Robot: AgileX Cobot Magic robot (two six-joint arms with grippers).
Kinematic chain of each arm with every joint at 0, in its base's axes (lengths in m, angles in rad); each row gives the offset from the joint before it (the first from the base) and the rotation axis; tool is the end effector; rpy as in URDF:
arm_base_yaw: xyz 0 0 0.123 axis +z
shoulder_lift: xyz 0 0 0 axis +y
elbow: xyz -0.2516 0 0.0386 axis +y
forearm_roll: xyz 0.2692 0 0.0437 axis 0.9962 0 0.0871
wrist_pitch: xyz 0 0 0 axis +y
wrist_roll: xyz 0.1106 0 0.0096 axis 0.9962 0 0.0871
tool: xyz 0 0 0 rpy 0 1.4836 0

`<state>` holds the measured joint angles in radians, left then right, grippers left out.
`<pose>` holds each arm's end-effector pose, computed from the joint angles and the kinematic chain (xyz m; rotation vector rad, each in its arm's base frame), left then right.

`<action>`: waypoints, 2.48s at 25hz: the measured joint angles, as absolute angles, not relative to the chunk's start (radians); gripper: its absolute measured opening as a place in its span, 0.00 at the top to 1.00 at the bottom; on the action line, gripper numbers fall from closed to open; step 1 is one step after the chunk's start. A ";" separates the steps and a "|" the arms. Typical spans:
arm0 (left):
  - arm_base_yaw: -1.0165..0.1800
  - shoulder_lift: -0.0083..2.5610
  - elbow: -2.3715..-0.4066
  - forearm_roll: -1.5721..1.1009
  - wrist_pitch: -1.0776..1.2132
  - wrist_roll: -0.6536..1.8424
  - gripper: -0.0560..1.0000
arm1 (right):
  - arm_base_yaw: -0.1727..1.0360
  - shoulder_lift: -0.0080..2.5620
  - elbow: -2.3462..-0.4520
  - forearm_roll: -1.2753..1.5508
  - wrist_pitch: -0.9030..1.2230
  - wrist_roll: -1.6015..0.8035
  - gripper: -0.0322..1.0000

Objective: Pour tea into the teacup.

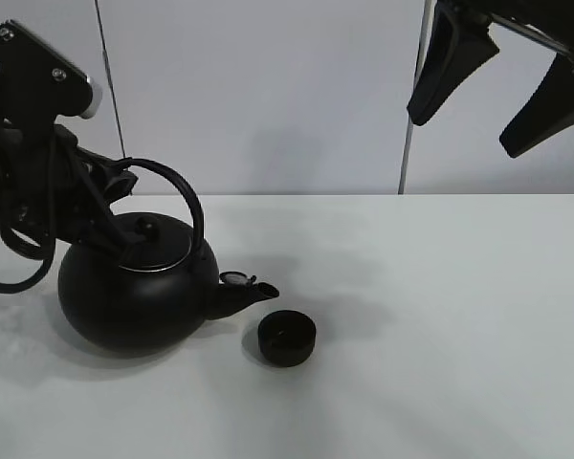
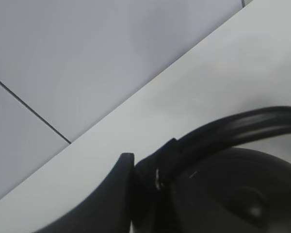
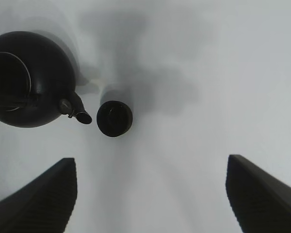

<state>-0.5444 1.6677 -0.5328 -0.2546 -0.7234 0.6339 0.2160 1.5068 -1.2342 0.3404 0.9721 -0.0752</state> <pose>0.2826 -0.1495 0.1075 0.8013 1.7309 0.0903 0.3245 0.1026 0.2496 -0.2133 2.7076 0.4786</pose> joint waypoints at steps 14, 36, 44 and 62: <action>-0.544 1.668 -0.544 -0.260 -0.706 0.739 0.84 | 0.216 1.507 -1.234 0.340 0.972 -0.075 0.41; -0.544 1.668 -0.578 -0.269 -0.659 0.754 0.84 | 0.216 1.507 -1.234 0.340 0.972 -0.075 0.41; -0.544 1.668 -0.578 -0.269 -0.650 0.778 0.84 | 0.216 1.507 -1.234 0.340 0.972 -0.075 0.41; -0.544 1.668 -0.578 -0.269 -0.639 0.791 0.84 | 0.216 1.507 -1.233 0.340 0.972 -0.075 0.41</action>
